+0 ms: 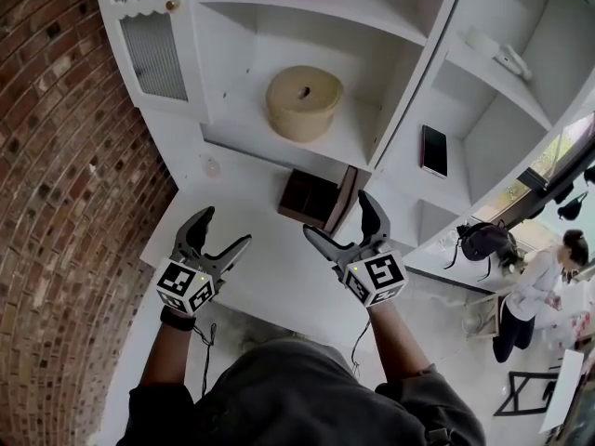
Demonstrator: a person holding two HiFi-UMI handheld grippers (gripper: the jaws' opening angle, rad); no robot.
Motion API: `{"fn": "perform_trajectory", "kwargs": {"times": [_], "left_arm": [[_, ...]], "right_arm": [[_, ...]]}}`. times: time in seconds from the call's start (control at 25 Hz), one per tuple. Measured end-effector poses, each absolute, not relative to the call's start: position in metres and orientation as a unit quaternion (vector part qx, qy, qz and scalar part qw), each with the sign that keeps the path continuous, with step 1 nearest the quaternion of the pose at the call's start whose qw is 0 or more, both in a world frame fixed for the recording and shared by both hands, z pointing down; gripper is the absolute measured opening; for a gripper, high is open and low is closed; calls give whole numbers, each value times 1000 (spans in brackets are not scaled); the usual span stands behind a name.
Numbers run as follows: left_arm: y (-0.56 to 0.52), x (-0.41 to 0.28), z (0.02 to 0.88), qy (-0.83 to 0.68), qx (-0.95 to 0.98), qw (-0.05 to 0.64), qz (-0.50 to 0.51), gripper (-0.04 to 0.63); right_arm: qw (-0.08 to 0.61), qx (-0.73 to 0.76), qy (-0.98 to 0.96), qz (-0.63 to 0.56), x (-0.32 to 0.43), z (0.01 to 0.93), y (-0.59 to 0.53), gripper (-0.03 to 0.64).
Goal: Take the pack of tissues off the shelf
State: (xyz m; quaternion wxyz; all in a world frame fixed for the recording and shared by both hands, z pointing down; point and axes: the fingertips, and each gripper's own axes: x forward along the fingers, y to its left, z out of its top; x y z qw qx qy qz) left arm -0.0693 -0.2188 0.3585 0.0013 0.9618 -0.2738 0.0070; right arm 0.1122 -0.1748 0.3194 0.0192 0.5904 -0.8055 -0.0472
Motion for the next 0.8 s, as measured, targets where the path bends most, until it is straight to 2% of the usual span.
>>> {"fn": "perform_trajectory", "kwargs": {"times": [0.44,0.8], "left_arm": [[-321,-11,308,-234,971,-52,22,402],[-382,33,287,-197,979,-47,34,402]], "right_arm": [[35,599,-799,-47,133,283,-277,554],[85,617,-782,-18,139,272,-332,554]]}}
